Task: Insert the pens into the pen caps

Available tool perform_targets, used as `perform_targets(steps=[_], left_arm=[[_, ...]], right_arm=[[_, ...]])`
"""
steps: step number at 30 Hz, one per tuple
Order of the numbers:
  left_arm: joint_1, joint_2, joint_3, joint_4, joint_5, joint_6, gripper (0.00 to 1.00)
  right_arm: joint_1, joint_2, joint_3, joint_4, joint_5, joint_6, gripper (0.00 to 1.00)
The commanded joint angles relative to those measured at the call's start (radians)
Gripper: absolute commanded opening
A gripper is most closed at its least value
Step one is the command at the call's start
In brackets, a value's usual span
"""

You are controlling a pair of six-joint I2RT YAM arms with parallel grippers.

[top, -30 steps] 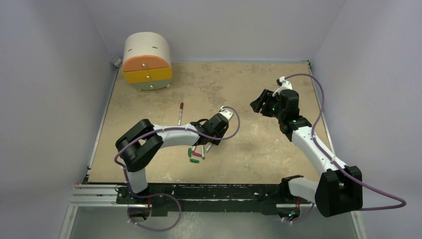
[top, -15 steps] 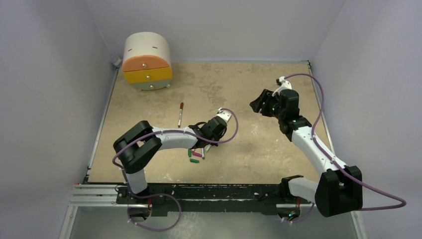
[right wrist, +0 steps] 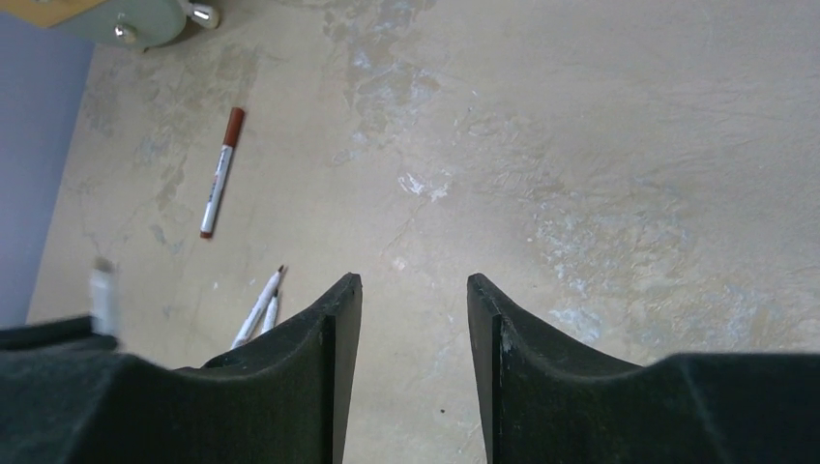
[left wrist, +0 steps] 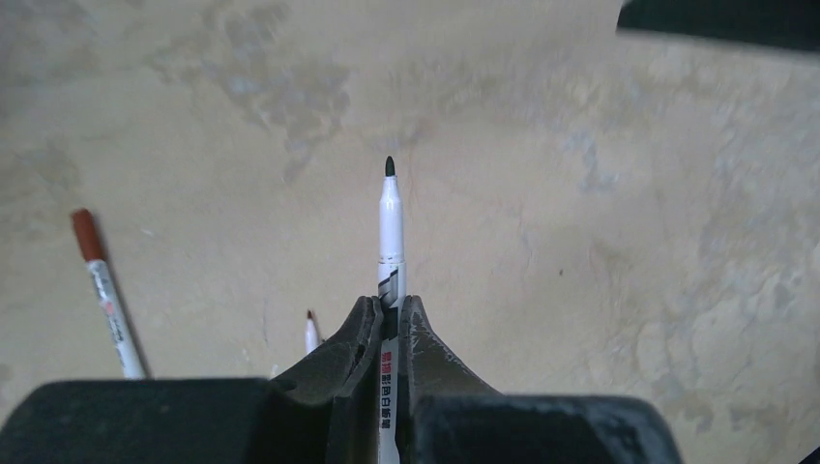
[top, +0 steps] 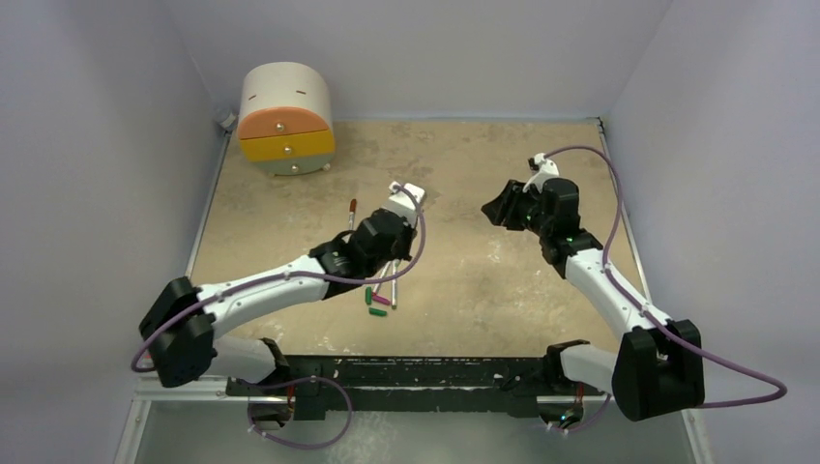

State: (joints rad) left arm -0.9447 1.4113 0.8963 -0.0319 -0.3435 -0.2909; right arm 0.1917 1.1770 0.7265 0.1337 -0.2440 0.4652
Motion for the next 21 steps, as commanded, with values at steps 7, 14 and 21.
perform_targets(steps=[7,14,21], left_arm=[[0.134,-0.255,-0.017,0.047,-0.183,-0.019,0.00],[0.368,-0.309,-0.066,-0.061,-0.170,-0.158,0.00],[0.452,-0.307,-0.089,-0.073,-0.107,-0.201,0.00]], right_arm=[[0.305,0.122,0.031,0.079,-0.016,-0.141,0.53],[0.552,0.192,0.070,0.079,0.114,-0.210,0.48],[0.726,0.288,0.155,0.073,0.157,-0.229,0.12]])
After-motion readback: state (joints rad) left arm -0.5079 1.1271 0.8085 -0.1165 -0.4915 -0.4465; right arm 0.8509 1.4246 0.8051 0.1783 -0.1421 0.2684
